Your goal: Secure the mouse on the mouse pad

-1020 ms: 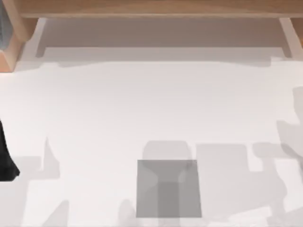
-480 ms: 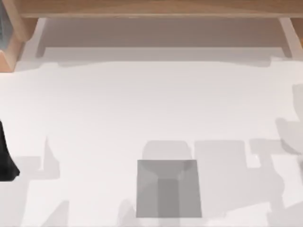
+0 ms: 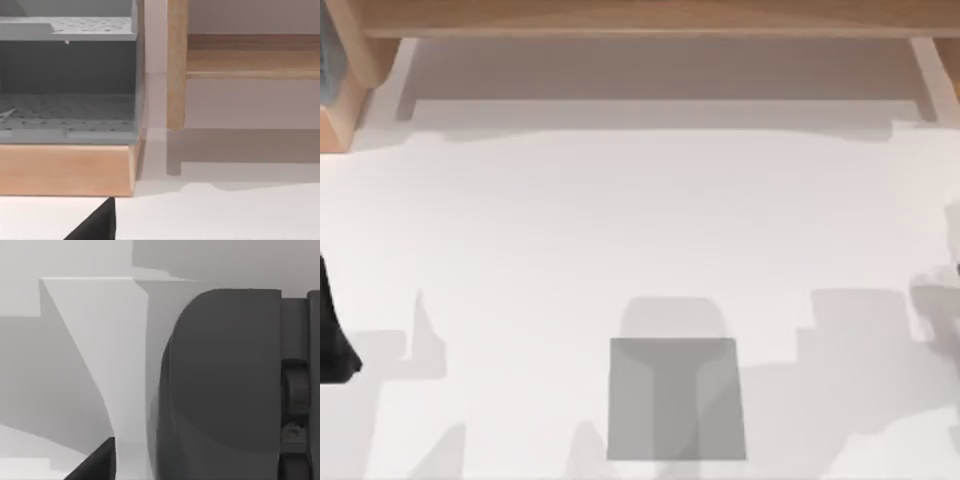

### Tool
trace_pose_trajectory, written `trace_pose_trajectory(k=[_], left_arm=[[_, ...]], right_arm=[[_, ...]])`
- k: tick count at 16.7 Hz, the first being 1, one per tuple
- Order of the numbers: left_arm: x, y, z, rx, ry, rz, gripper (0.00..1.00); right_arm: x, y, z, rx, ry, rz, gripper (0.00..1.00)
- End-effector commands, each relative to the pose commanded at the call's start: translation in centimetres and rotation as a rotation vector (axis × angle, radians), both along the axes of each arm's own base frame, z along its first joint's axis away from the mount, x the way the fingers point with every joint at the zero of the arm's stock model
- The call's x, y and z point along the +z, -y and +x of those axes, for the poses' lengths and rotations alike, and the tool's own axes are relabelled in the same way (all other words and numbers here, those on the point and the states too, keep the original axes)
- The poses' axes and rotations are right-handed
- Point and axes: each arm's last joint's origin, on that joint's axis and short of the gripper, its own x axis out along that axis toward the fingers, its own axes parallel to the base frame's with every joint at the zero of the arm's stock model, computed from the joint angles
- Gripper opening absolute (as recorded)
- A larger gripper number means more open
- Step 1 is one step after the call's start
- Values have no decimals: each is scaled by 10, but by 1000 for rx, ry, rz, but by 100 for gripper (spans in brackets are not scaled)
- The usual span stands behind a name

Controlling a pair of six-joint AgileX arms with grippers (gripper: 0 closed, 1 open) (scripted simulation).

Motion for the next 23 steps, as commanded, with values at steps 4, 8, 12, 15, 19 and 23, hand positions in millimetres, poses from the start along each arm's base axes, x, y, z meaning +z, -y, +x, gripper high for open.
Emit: trace_pose_trajectory(k=[4,8,12,15,19,23], left_arm=[[0,0,0,0,0,0,100],[0,0,0,0,0,0,100],[0,0,0,0,0,0,100],[0,0,0,0,0,0,100],[0,0,0,0,0,0,100],[0,0,0,0,0,0,100]], right_arm=[[-15,0,-3,0,-6,0,100],[-15,0,-3,0,-6,0,92],[-15,0,-3,0,-6,0,62],[-15,0,-3,0,-6,0,40],[-15,0,-3,0,-6,0,10],[-15,0,-3,0,-6,0,0]])
